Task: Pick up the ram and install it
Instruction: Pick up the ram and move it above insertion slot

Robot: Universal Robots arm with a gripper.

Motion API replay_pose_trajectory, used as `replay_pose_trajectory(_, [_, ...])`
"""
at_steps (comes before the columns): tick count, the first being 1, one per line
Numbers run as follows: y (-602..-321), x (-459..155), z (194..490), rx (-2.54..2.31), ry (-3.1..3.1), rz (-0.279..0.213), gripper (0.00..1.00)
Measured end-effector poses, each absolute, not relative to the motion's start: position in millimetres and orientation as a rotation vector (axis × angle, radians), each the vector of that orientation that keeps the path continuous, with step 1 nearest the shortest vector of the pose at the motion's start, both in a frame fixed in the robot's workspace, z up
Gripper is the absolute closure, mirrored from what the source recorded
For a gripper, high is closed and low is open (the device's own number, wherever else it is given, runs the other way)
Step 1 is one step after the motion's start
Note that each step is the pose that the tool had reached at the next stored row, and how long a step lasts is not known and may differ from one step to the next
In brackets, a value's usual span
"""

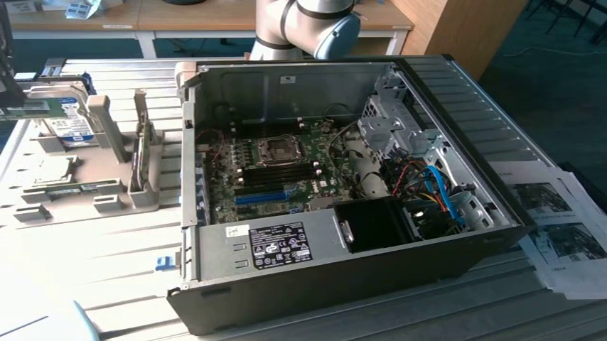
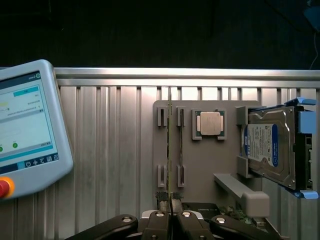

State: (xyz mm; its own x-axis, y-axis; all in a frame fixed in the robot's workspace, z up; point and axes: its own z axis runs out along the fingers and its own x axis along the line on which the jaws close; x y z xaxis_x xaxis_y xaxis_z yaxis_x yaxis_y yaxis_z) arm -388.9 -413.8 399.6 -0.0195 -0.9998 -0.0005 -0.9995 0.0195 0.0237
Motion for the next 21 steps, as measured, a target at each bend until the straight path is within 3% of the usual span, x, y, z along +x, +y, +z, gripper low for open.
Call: replay_pose_trajectory(21, [-413.7, -339.3, 399.4, 2.188, -2.232, -0.027, 0.88])
